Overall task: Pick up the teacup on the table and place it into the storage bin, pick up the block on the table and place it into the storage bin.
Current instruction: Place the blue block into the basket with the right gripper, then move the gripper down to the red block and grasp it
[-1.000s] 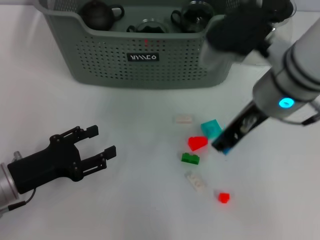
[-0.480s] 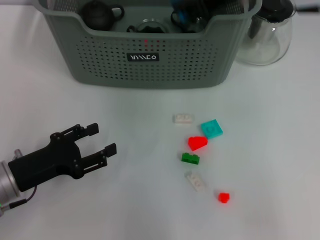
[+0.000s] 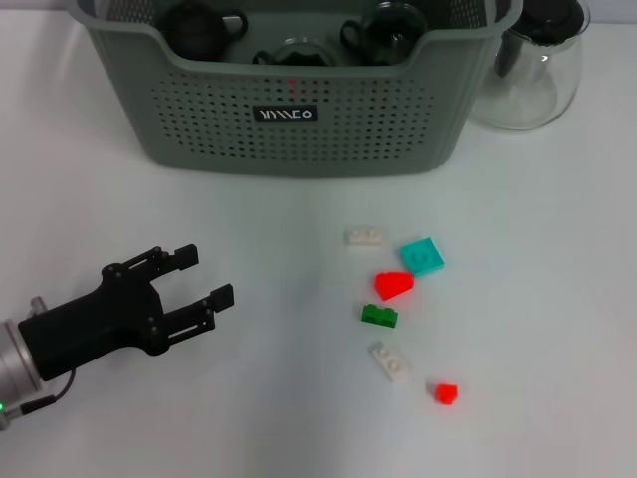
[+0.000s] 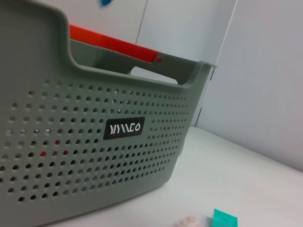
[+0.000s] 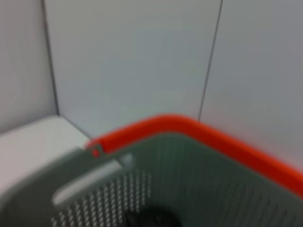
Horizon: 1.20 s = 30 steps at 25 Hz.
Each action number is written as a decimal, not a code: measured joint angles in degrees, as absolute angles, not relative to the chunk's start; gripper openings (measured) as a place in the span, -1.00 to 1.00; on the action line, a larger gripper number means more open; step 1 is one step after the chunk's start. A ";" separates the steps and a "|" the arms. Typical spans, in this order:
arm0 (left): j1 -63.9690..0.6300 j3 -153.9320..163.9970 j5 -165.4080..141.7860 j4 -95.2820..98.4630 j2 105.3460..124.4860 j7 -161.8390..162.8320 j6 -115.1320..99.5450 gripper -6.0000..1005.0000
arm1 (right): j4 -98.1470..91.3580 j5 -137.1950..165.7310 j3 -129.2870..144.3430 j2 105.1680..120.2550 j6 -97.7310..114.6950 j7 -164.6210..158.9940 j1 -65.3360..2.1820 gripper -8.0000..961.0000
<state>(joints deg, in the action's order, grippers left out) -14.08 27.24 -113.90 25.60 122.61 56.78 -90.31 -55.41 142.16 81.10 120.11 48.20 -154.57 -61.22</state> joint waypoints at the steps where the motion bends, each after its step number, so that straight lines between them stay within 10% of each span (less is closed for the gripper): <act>1: -14.16 27.25 -113.90 25.57 122.64 56.79 -90.41 0.52 | -50.42 142.23 80.59 120.06 46.32 -154.20 -63.96 -0.09; 7: -14.32 27.24 -113.96 25.48 122.72 56.87 -90.74 0.52 | -29.69 143.05 78.01 119.26 41.86 -153.89 -75.70 -0.10; 15: -14.23 27.24 -113.91 25.04 122.60 56.87 -90.89 0.52 | -32.94 142.57 77.74 120.04 42.25 -151.16 -72.87 -0.05; 23: -14.07 26.01 -113.90 25.08 122.61 56.87 -92.29 0.52 | -67.02 129.37 70.62 118.94 58.81 -147.19 -53.91 0.52; 30: -13.38 25.66 -114.22 25.53 122.19 56.87 -92.55 0.52 | -88.62 110.93 59.26 115.28 97.65 -129.21 -32.85 0.55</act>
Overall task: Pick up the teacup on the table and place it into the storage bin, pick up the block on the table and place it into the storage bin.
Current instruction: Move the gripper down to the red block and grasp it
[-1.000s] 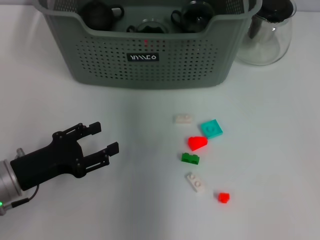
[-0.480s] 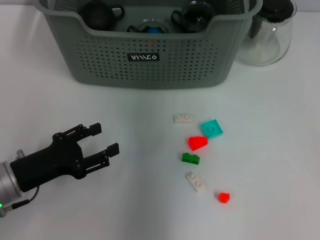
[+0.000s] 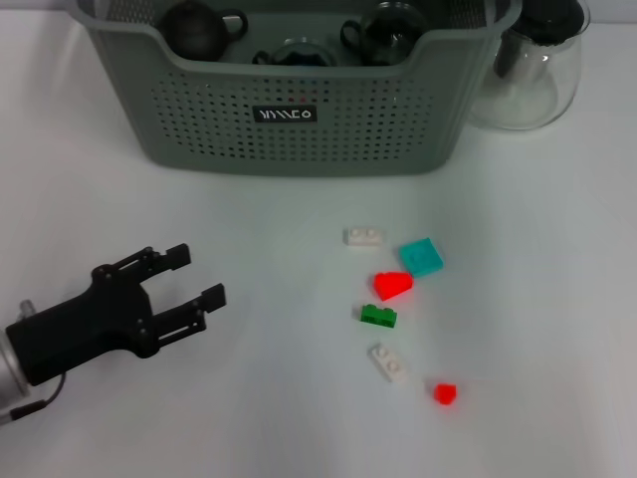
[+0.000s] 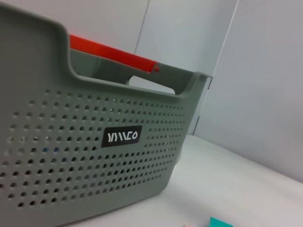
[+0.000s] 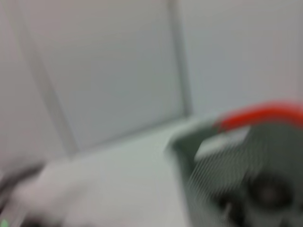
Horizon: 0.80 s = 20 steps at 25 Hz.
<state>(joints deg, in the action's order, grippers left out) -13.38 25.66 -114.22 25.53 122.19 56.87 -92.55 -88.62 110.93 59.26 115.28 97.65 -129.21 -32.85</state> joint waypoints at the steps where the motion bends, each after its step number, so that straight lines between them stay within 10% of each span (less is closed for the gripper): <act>1: -13.19 25.66 -114.25 25.70 122.02 56.87 -92.58 0.52 | -89.67 111.34 59.21 115.26 101.55 -127.32 -31.36 0.55; 9: -12.98 24.61 -114.33 26.90 121.63 56.87 -94.50 0.52 | -93.06 133.30 65.08 120.11 112.68 -123.53 -29.55 0.54; 20: -12.84 24.35 -114.33 26.44 121.88 56.87 -95.03 0.52 | -81.57 138.86 89.31 120.36 106.39 -128.74 -37.94 0.45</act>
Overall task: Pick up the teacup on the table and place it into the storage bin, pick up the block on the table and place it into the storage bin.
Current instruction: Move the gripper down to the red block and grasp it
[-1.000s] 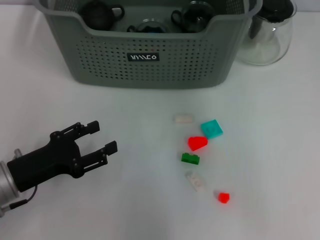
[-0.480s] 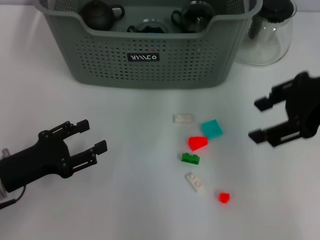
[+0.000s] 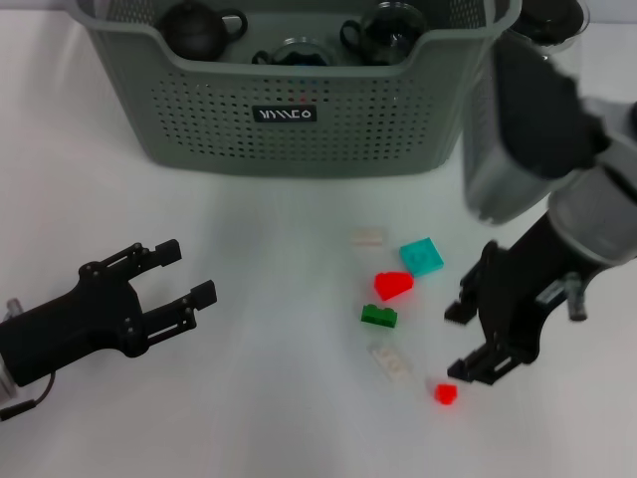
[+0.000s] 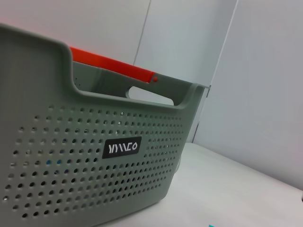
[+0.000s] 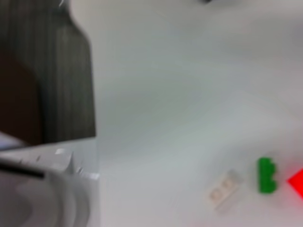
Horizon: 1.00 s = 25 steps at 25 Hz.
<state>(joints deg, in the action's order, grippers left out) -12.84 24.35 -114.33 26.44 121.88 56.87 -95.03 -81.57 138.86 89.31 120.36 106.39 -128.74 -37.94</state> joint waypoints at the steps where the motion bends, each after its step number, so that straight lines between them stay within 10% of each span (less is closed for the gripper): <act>1: -12.83 24.34 -114.32 26.44 121.90 56.87 -94.98 0.52 | -80.40 138.91 90.43 120.35 106.08 -129.01 -38.50 0.41; 25: -13.15 24.35 -114.35 25.80 122.05 56.87 -94.49 0.52 | -70.10 140.17 104.57 120.55 93.35 -130.71 -38.74 0.21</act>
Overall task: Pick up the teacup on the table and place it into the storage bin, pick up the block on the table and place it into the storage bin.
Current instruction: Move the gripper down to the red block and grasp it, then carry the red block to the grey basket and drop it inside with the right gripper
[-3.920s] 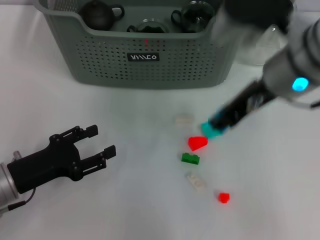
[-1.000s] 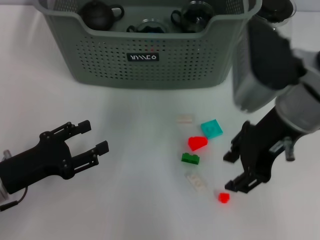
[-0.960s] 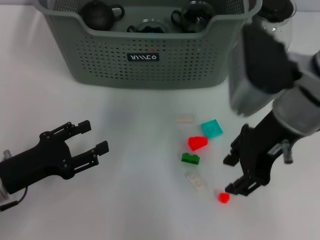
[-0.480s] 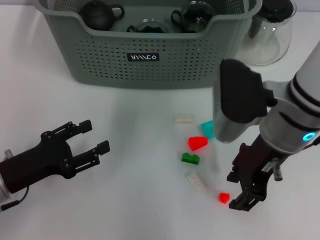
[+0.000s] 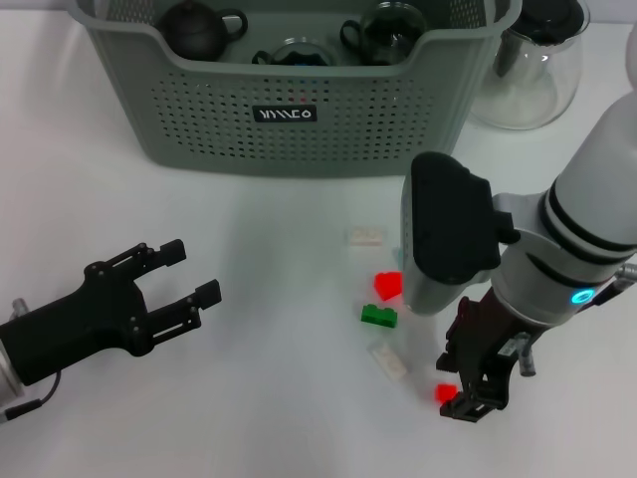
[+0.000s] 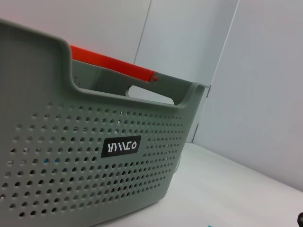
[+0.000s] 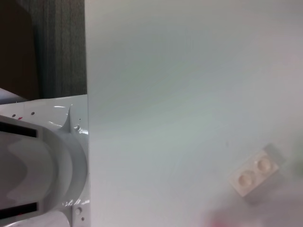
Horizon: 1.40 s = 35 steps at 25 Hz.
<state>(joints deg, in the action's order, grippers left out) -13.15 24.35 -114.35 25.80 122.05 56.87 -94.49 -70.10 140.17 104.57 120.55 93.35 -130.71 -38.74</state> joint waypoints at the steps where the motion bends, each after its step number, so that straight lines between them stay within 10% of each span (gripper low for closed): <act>1: -13.13 24.35 -114.35 25.79 122.07 56.87 -94.48 0.52 | -69.97 140.14 104.88 120.59 93.21 -130.73 -38.72 0.21; 35: -13.06 24.36 -114.35 25.75 122.08 56.87 -94.47 0.52 | -71.97 140.26 105.89 120.28 91.92 -134.30 -38.10 -0.65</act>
